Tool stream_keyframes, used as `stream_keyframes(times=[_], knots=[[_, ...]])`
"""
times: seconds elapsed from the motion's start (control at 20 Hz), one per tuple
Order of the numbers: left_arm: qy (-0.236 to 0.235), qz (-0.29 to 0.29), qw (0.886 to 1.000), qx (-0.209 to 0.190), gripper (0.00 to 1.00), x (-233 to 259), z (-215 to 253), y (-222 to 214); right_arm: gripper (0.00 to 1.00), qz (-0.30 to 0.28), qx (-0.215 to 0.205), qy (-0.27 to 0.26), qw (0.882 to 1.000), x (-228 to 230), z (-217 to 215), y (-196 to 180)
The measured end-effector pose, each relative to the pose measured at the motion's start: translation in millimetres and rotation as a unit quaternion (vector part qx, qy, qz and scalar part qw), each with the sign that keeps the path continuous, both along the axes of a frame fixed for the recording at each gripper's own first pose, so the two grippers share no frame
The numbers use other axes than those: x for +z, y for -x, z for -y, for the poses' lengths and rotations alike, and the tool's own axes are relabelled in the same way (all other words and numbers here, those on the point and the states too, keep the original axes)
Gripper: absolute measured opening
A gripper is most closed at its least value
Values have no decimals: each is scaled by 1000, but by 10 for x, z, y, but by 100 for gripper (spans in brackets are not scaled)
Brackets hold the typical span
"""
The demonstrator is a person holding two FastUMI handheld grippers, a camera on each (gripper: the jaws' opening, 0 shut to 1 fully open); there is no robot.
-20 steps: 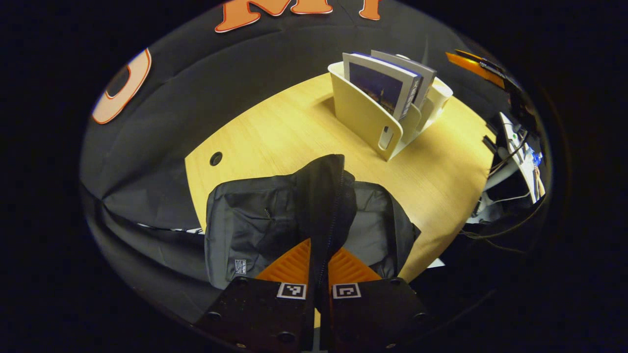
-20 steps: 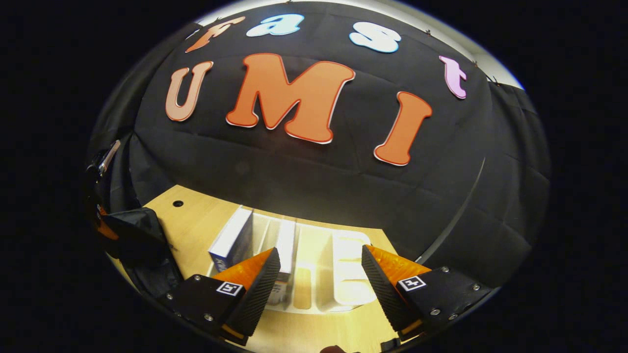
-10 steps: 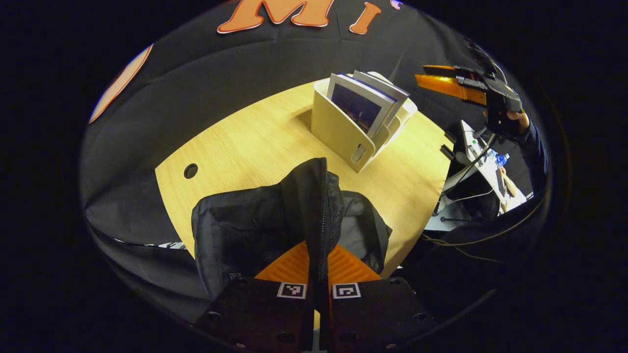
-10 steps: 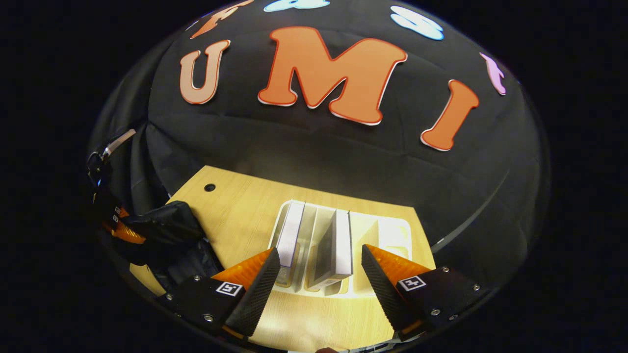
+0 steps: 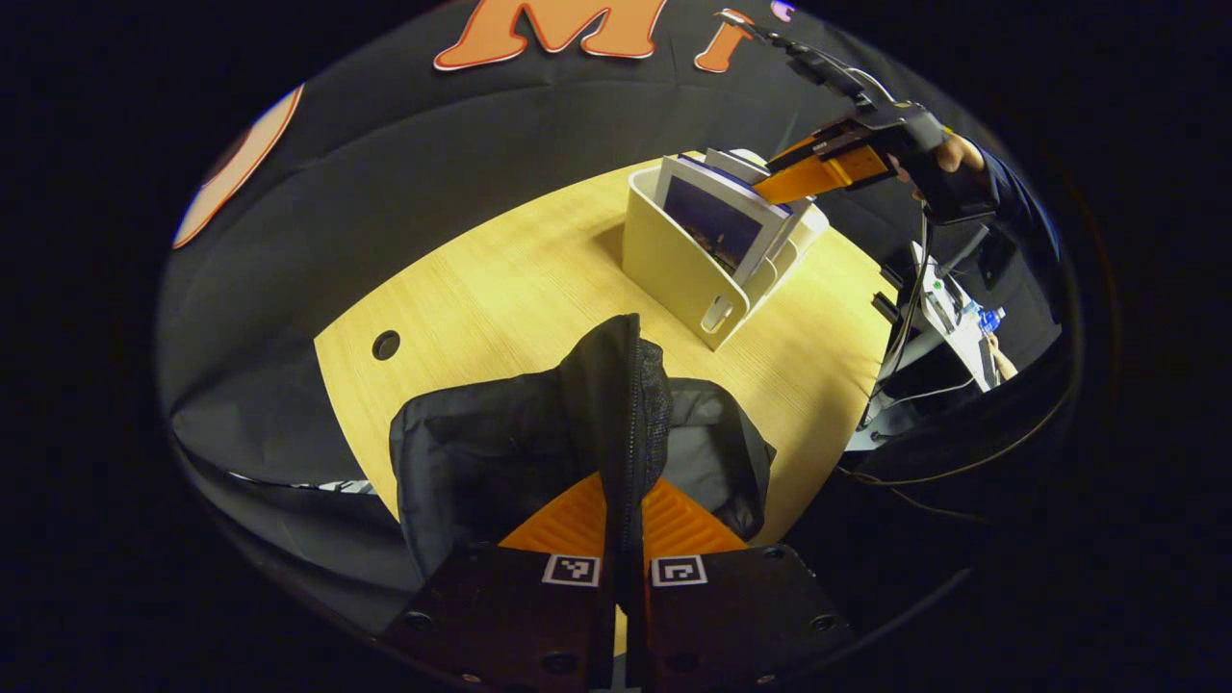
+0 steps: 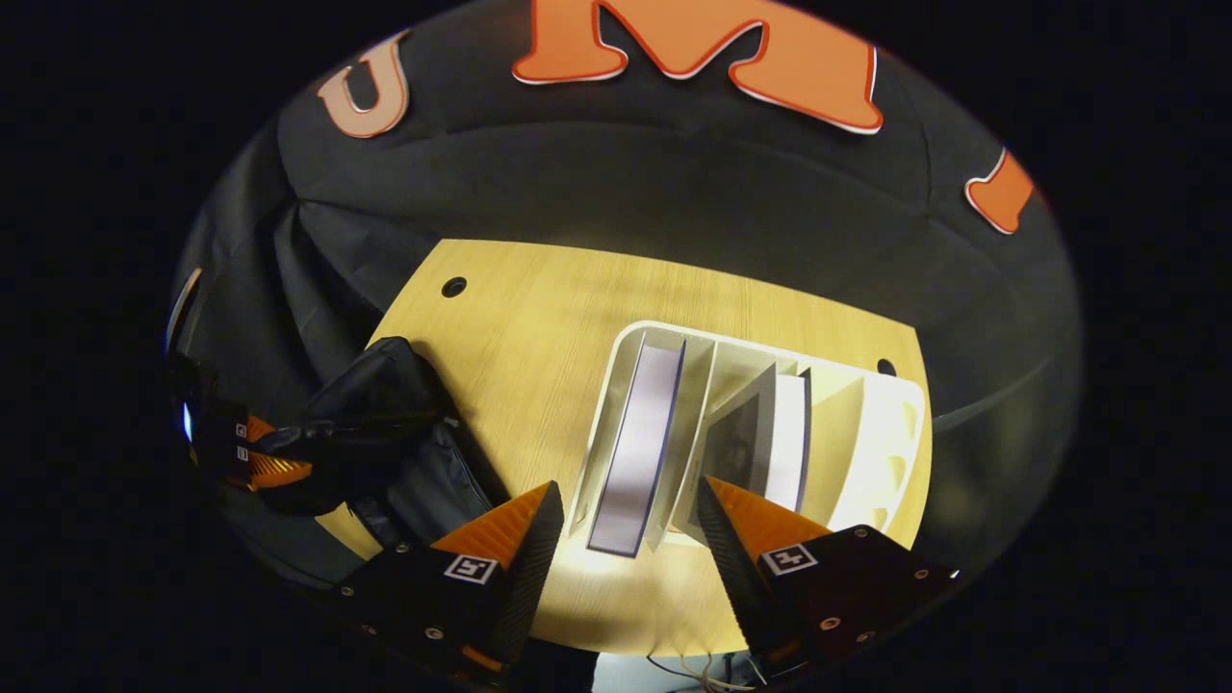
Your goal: Open the schoolbag, grab two books from the bookshelf and put them into the schoolbag.
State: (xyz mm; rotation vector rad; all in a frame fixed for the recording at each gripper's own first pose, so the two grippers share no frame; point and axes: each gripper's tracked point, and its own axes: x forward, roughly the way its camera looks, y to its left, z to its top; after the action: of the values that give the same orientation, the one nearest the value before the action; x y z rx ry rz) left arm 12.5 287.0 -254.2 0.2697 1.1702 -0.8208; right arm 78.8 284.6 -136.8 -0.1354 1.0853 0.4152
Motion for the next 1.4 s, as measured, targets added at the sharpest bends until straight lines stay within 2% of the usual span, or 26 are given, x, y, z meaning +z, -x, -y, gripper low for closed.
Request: stream_keyframes(times=[0.05, 0.1, 0.15, 0.45, 0.5, 0.55, 0.7, 0.9, 1.2, 1.4], knots=[[-1, -1, 1000, 1, 6, -2, 14, 6, 83, -13, -4, 3, 1000, -78, -16, -58], [-3, -1, 1000, 3, 6, -3, 30, -6, 69, -27, -7, 5, 1000, -128, -40, -111], [-4, -2, 1000, 5, 6, -4, 40, -18, 78, -40, -12, 5, 999, -176, -66, -161], [-14, -15, 1000, 20, 6, -70, 78, -27, 48, -103, -35, 14, 994, -502, -129, -304], [-15, -17, 1000, 20, 6, -89, 90, -30, 35, -106, -40, 19, 993, -490, -108, -329], [-17, -20, 999, 23, 6, -98, 95, -28, 41, -111, -46, 17, 993, -494, -98, -334], [-20, -26, 999, 30, 6, -128, 119, -42, 34, -119, -62, 19, 991, -487, -23, -337], [-25, -25, 999, 39, 6, -132, 121, -62, 31, -114, -78, 11, 990, -311, 51, -289], [-21, -17, 1000, 10, 6, -120, 145, -31, 30, -71, -119, -18, 990, 244, 282, 23], [-13, -6, 1000, -14, 6, -101, 138, -16, 30, -27, -147, -35, 988, 636, 495, 379]])
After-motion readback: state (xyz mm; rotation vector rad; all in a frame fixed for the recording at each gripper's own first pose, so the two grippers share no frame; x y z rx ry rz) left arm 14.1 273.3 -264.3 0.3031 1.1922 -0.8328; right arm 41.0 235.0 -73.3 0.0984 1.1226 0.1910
